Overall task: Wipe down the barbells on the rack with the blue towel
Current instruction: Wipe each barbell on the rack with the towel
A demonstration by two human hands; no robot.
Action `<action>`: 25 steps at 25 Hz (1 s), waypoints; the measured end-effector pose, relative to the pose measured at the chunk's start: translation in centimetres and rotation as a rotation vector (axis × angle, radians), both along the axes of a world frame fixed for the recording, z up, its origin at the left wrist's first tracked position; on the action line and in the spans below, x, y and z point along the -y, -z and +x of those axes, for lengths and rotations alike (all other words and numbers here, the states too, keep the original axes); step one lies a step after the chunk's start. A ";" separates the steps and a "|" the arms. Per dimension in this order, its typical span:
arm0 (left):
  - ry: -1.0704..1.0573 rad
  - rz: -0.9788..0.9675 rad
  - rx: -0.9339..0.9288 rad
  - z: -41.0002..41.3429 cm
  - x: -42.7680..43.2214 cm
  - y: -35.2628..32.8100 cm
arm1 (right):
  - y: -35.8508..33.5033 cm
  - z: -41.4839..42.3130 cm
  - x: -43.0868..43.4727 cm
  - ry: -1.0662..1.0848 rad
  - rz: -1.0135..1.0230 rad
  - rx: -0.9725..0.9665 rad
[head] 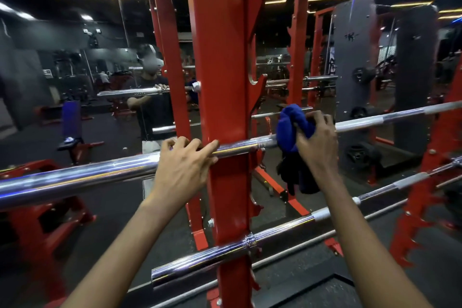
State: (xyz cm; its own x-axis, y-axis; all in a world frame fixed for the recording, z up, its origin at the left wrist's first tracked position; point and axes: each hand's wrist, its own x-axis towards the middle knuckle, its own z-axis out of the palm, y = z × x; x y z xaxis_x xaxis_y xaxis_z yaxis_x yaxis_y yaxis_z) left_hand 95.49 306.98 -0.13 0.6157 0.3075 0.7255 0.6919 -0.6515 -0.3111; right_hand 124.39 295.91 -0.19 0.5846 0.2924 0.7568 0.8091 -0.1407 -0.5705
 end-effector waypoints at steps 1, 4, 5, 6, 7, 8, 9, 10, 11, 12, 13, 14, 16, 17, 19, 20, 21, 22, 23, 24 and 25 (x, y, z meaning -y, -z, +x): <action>-0.009 0.002 0.017 0.1 0.1 0.2 | 0.7 -1.0 -0.4 -0.044 -0.007 0.072; -0.044 -0.039 0.037 0.6 0.5 0.4 | 2.6 -3.0 -1.8 -0.157 -0.073 0.216; -0.048 -0.055 0.039 0.6 0.6 0.3 | 2.8 -2.7 -1.9 -0.200 -0.068 0.254; -0.049 -0.065 0.042 0.6 0.8 0.3 | 2.8 -2.0 -1.9 -0.232 -0.052 0.275; -0.047 -0.068 0.044 0.6 0.8 0.3 | 2.5 -1.2 -1.9 -0.247 -0.016 0.265; -0.040 -0.066 0.048 0.5 0.8 0.3 | 1.7 -0.7 -1.9 -0.235 0.041 0.218; -0.028 -0.064 0.054 0.4 0.8 0.3 | 0.8 -0.4 -1.9 -0.196 0.113 0.140; -0.016 -0.061 0.061 0.4 0.7 0.3 | -0.1 -0.2 -2.1 -0.139 0.161 0.058; -0.011 -0.057 0.064 0.4 0.8 0.3 | -0.8 -0.2 -2.5 -0.069 0.168 0.007; -0.013 -0.055 0.066 0.4 0.8 0.2 | -1.1 -0.5 -2.9 -0.011 0.131 0.012; -0.015 -0.056 0.069 0.4 0.9 0.2 | -0.9 -1.0 -3.1 0.011 0.080 0.064; -0.019 -0.056 0.073 0.4 1.0 0.2 | -0.6 -1.6 -3.1 -0.011 0.036 0.134; -0.031 -0.057 0.078 0.4 1.2 0.3 | 0.6 -2.2 -2.1 -0.144 -0.045 0.264; -0.034 -0.059 0.079 0.4 1.2 0.4 | 1.4 -2.2 -1.3 -0.202 -0.107 0.341; -0.031 -0.062 0.089 0.5 1.3 0.4 | 2.3 -1.3 0.0 -0.207 -0.261 0.498; -0.026 -0.067 0.096 0.5 1.3 0.4 | 2.4 -0.4 0.3 -0.179 -0.302 0.540; -0.019 -0.073 0.103 0.6 1.3 0.3 | 2.1 0.5 0.3 -0.147 -0.322 0.553; -0.011 -0.078 0.108 0.5 1.3 0.4 | 1.9 1.3 0.1 -0.127 -0.326 0.530; -0.002 -0.080 0.103 0.5 1.2 0.3 | 1.6 2.0 -0.2 -0.120 -0.311 0.474; 0.004 -0.081 0.095 0.3 1.1 0.3 | 1.2 2.6 -0.5 -0.122 -0.268 0.400; 0.004 -0.081 0.089 0.2 1.0 0.2 | 0.7 3.2 -0.9 -0.128 -0.202 0.308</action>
State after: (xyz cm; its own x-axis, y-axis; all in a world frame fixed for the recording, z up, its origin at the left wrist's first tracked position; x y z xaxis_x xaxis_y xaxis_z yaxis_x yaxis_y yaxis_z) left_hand 95.73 305.95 -0.33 0.5510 0.3651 0.7505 0.7121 -0.6746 -0.1946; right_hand 127.59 296.86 -0.89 0.2880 0.5094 0.8109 0.9565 -0.1123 -0.2692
